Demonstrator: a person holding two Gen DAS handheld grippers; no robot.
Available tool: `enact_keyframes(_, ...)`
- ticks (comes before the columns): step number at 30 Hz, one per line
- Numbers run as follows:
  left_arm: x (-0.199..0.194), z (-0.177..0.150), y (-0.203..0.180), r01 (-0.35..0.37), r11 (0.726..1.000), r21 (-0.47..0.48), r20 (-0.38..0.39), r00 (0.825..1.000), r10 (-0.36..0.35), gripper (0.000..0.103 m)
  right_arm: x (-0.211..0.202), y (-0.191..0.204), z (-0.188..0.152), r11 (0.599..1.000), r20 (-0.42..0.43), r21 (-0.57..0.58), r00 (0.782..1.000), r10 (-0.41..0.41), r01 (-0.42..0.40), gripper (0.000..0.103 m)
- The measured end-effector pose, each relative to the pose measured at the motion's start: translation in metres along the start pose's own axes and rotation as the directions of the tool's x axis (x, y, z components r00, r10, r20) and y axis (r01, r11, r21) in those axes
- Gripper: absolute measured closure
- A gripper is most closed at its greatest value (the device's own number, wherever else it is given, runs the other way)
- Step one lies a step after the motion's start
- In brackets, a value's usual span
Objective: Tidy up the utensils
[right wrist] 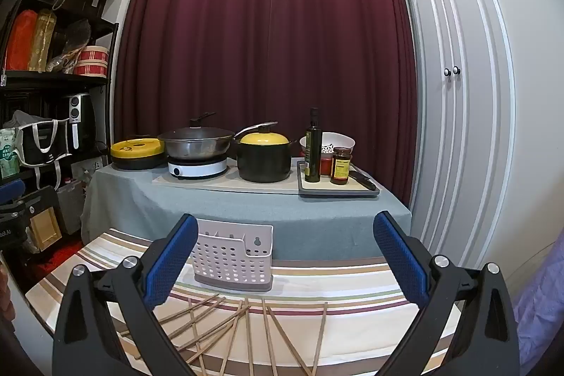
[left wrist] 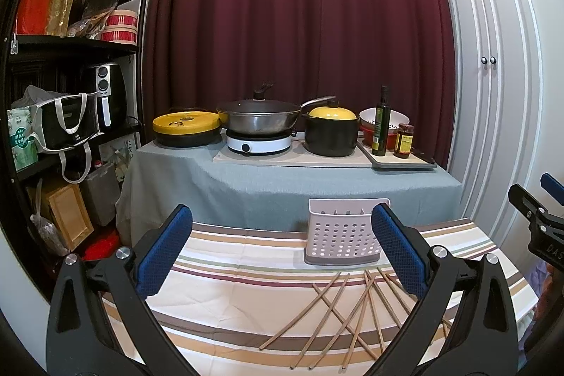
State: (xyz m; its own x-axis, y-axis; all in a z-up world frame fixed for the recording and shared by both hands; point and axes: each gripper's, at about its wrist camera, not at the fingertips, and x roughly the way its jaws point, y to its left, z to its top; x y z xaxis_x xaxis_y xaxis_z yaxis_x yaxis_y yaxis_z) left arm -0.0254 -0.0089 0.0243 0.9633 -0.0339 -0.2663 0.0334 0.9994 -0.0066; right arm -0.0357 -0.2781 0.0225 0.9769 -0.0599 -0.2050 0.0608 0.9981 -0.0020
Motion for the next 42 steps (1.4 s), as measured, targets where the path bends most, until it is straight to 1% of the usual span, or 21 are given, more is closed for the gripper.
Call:
enact_keyframes(18,0.0017,0.0034,-0.0069,0.000,1.000,0.006,0.007,1.000,0.000,0.004,0.0007,-0.0012,-0.0043,1.000,0.005,-0.001,1.000,0.003,-0.003,0.006)
enact_keyframes(19,-0.0009,0.0004,-0.0012,0.004,1.000,0.002,0.007,1.000,-0.004,0.004,0.0007,-0.0012,-0.0043,1.000,0.004,-0.001,1.000,0.002,-0.002,0.006)
enact_keyframes(42,-0.0013,0.0010,-0.0006,0.004,1.000,0.002,0.010,1.000,-0.004,0.004,0.0006,-0.0022,-0.0069,1.000,0.008,-0.003,1.000,0.005,-0.005,0.006)
